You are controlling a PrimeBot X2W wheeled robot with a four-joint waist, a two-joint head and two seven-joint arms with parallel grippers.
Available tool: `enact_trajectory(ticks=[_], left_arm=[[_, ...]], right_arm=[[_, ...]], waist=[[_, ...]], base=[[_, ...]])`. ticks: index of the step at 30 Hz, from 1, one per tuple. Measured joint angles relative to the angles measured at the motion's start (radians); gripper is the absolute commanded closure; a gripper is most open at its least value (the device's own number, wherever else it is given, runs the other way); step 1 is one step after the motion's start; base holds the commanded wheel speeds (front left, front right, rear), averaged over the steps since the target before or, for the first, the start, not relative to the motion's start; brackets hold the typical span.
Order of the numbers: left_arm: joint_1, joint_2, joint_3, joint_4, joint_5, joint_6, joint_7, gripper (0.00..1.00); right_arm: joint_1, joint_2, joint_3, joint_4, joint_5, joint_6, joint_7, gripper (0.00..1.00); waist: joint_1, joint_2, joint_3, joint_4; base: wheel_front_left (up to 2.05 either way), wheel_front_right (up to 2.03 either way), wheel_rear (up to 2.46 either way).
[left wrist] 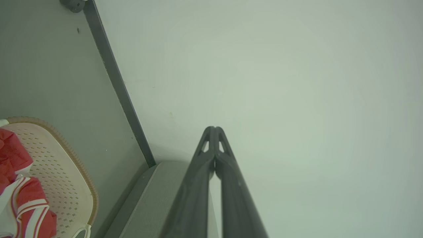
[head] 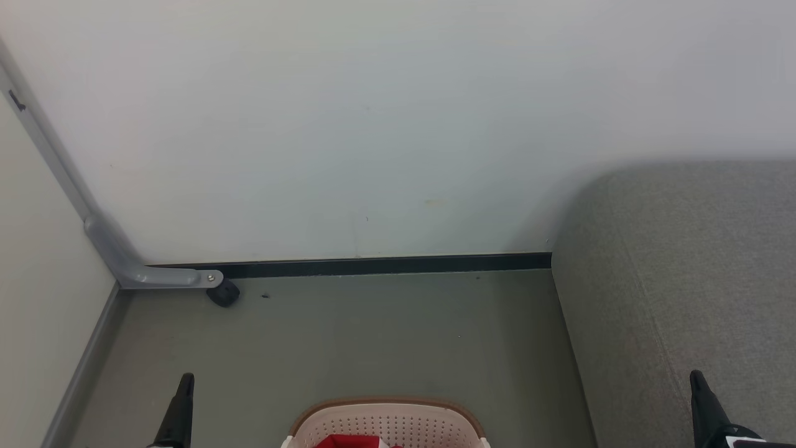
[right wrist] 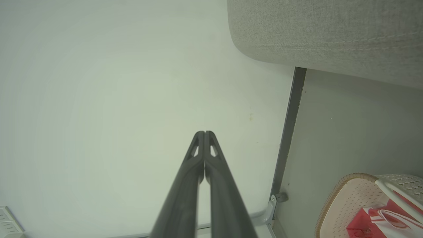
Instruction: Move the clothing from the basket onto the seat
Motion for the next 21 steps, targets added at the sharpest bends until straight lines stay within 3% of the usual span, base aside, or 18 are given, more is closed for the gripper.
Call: enact_trajectory(ticks=[21], left_arm=[[0.0,0.0,0.0,0.0,0.0,0.0,0.0,1.0]], right_arm=[[0.0,0.0,0.0,0.0,0.0,0.0,0.0,1.0]], waist=[[0.0,0.0,0.0,0.0]], base=[[0.0,0.0,0.0]])
